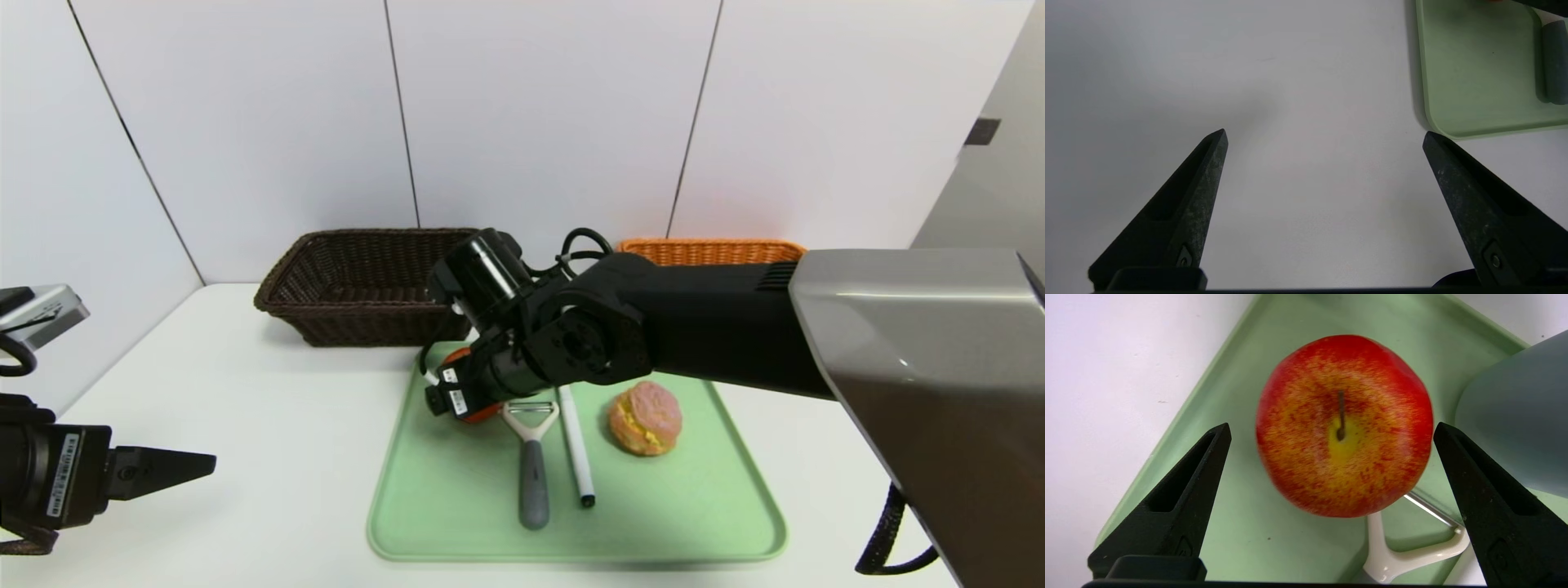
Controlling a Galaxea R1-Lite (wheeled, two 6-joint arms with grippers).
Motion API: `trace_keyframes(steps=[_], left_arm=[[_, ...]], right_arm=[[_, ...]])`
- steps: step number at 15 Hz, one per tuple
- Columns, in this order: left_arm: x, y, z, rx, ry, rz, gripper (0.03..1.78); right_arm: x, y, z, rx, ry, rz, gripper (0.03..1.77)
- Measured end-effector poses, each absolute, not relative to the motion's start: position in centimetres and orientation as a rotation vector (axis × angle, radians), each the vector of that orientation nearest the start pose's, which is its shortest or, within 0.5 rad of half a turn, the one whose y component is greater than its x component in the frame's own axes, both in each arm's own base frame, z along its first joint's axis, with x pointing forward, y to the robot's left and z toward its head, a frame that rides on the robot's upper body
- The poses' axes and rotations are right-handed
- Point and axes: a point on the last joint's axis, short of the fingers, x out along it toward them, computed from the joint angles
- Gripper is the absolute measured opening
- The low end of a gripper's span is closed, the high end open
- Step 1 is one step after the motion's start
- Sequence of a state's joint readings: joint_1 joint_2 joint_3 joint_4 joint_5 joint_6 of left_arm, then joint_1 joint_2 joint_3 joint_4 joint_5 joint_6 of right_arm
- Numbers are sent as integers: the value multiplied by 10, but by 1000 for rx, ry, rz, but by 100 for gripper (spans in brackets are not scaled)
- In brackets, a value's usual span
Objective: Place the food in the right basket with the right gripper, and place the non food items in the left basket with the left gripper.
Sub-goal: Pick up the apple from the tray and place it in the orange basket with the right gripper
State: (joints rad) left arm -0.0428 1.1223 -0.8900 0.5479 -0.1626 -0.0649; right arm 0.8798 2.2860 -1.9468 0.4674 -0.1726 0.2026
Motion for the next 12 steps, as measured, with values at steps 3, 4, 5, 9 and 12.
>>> trace_keyframes(steps=[3,4,5,9,12], left_arm=[[129,-9,231,-108,786,-170,169],[129,-9,231,-109,785,-170,169],[129,-9,231,-109,785,-169,169],[126,-9,233,-109,775,-169,169],[123,-9,234,-109,763,-170,169]], right_arm=[[300,347,162,-239,775,582,171],[301,347,161,-242,775,581,171],[301,347,161,-244,775,581,153],[298,349,161,-246,774,590,120],[295,347,170,-237,762,596,118]])
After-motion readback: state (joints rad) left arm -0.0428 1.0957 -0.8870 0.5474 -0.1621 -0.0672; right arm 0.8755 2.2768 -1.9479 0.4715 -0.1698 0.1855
